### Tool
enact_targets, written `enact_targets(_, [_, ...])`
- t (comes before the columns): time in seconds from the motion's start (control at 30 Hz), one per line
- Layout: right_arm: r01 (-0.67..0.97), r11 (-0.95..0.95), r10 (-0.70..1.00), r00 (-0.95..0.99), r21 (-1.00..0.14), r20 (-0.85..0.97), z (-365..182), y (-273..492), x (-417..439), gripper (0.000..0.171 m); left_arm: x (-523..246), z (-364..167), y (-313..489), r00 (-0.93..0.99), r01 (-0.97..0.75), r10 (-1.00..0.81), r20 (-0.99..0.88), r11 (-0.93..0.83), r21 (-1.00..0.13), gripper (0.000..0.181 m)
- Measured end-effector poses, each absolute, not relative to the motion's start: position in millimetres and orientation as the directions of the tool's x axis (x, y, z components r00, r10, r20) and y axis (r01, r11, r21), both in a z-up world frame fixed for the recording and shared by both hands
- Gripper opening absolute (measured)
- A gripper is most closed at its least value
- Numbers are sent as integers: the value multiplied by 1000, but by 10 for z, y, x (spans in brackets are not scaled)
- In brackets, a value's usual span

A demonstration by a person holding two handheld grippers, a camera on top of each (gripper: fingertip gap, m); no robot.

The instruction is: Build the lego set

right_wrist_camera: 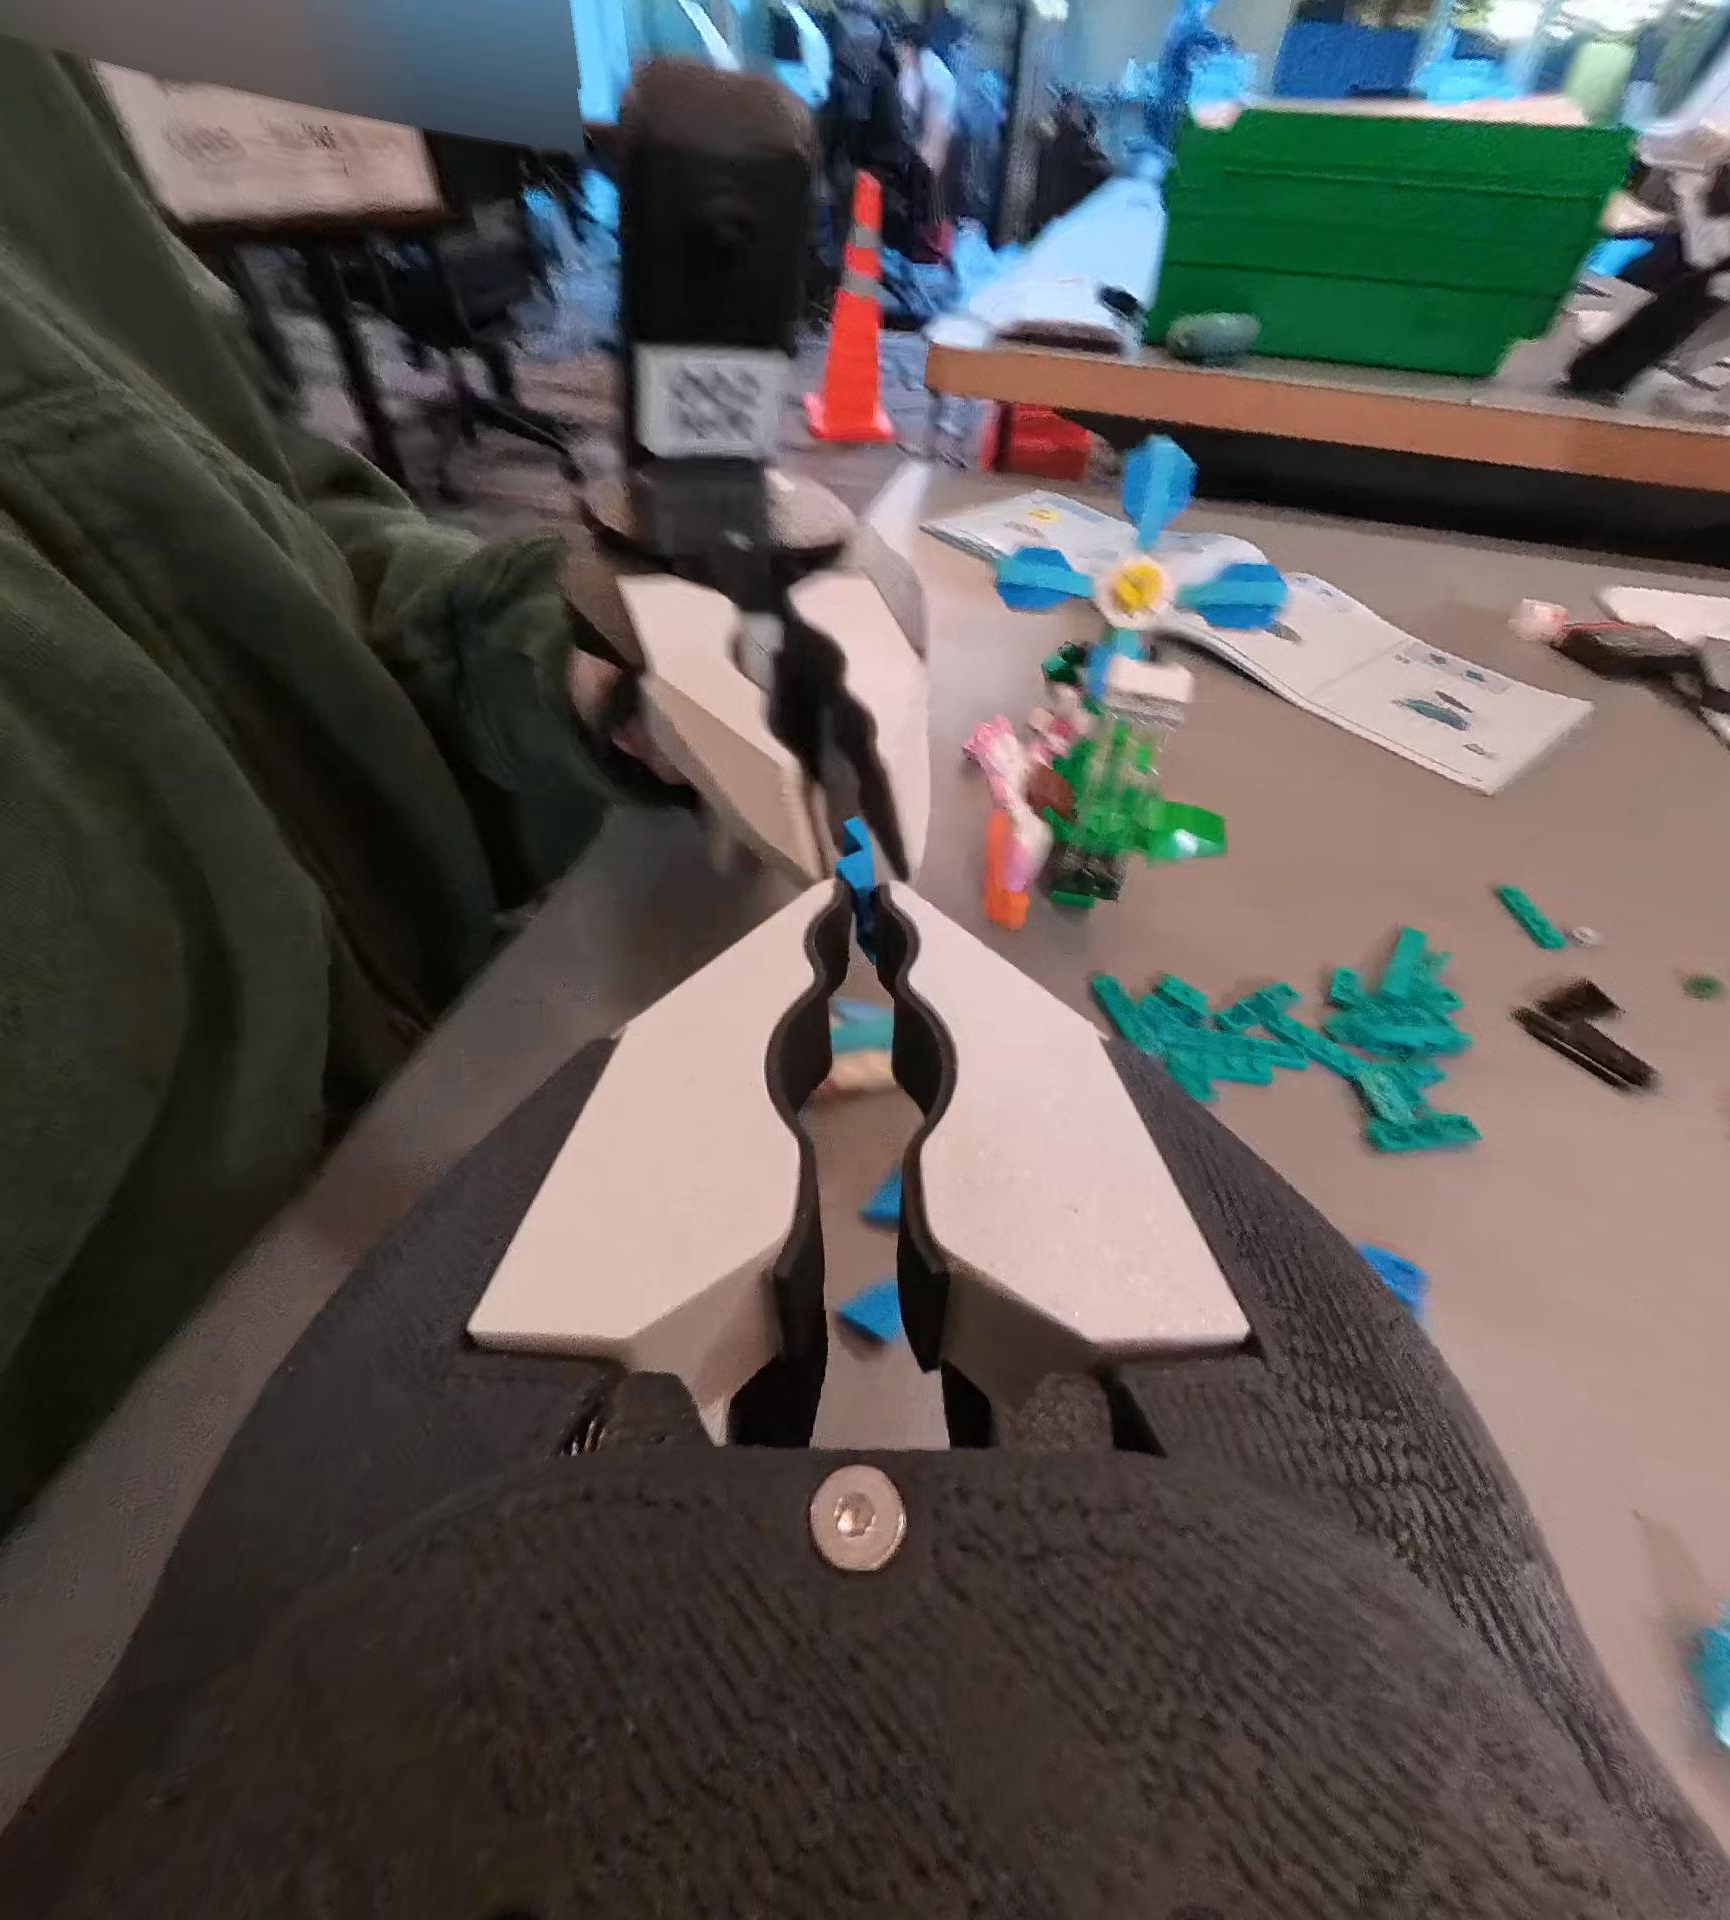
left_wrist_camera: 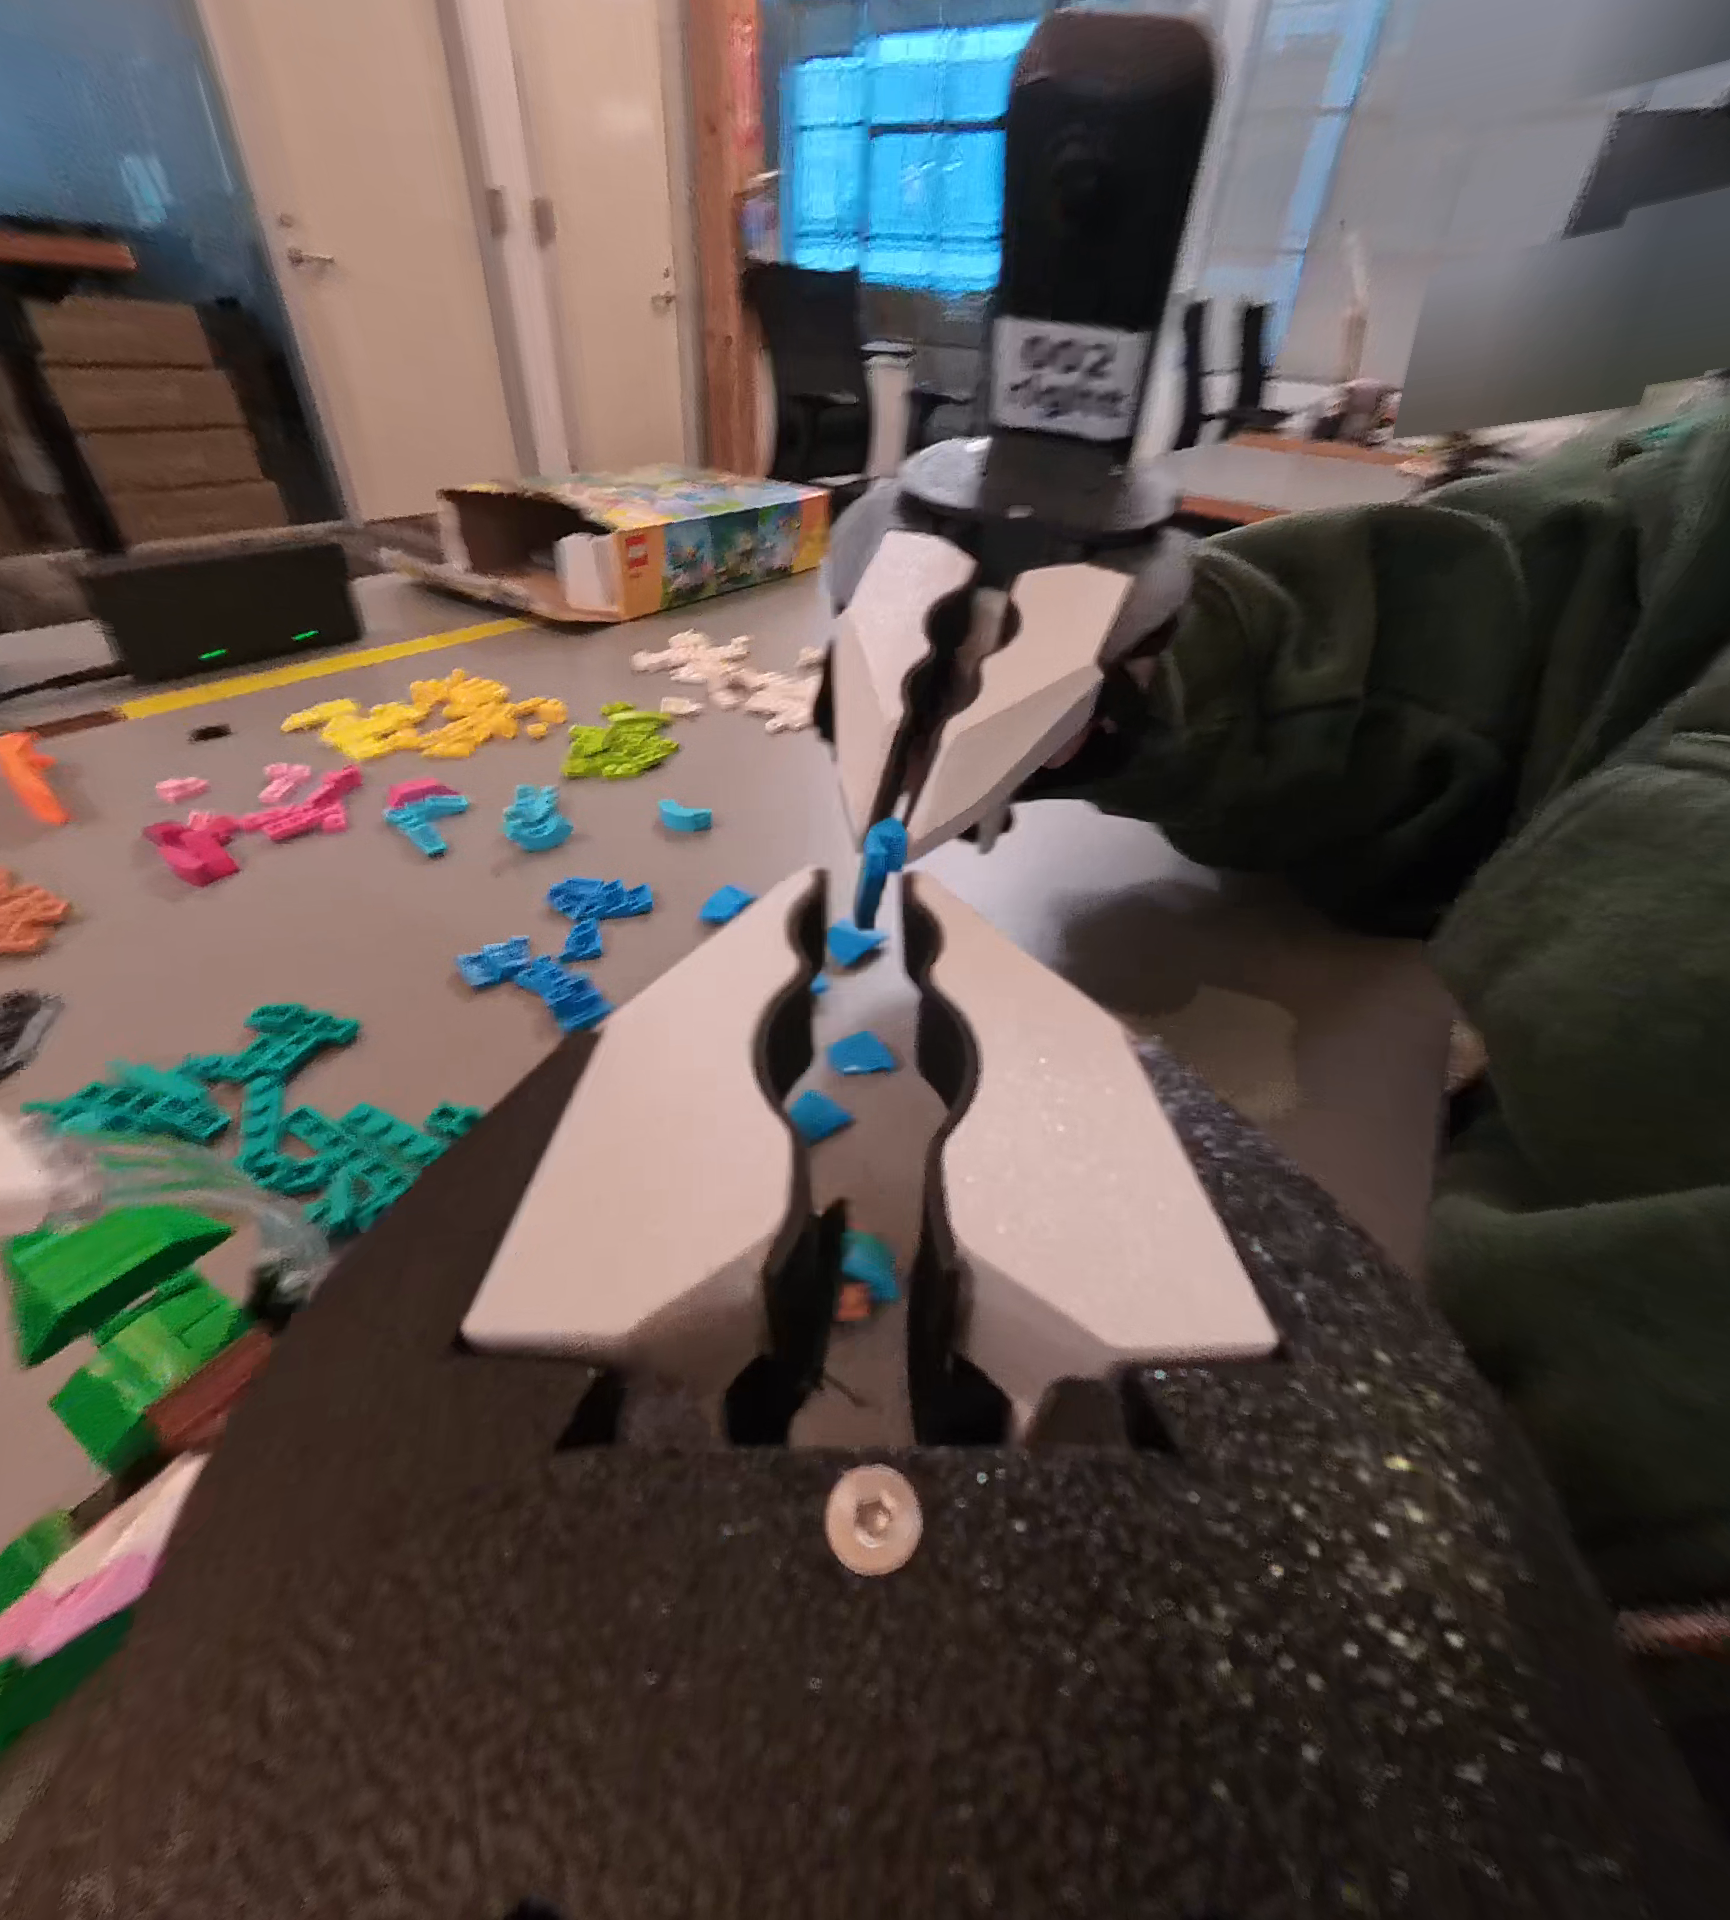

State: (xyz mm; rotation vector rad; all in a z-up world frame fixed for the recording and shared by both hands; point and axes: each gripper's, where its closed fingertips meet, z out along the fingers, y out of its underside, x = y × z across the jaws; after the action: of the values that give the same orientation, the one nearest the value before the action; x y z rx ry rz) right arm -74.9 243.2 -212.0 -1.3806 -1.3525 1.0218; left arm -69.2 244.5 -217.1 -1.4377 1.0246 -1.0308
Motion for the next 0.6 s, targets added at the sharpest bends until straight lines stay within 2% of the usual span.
enact_targets(0.07, [405,106,966,176,-908,192,-2367,2763,-582,2,-752,-2207,2540,334,-105,-942,32,-71,-992,29])
enact_targets(0.1, [546,175,916,215,-819,339,-2525,2963,-435,2,-789,-2198,2570,358,-111,-934,22,-66,-992,36])
enact_targets(0.13, [675,239,854,196,-698,482,-2651,3115,-288,2,-828,-2179,2597,380,-108,-925,16,-62,-992,35])
enact_targets(0.2, [838,334,742,49,-432,669,-2834,3273,-89,2,-897,-2157,2644,413,-103,-911,17,-65,-993,34])
enact_targets(0.27, [881,402,675,-101,-249,731,-2955,3308,-31,2,-926,-2147,2662,419,-93,-908,33,-79,-993,33])
enact_targets(0.4, [874,475,615,-244,-105,750,-3063,3307,-47,3,-941,-2165,2674,422,-83,-905,57,-101,-991,30])
enact_targets(0.6, [809,586,605,-407,-38,684,-3140,3128,-30,7,-954,-2157,2661,408,-57,-906,108,-143,-988,25])
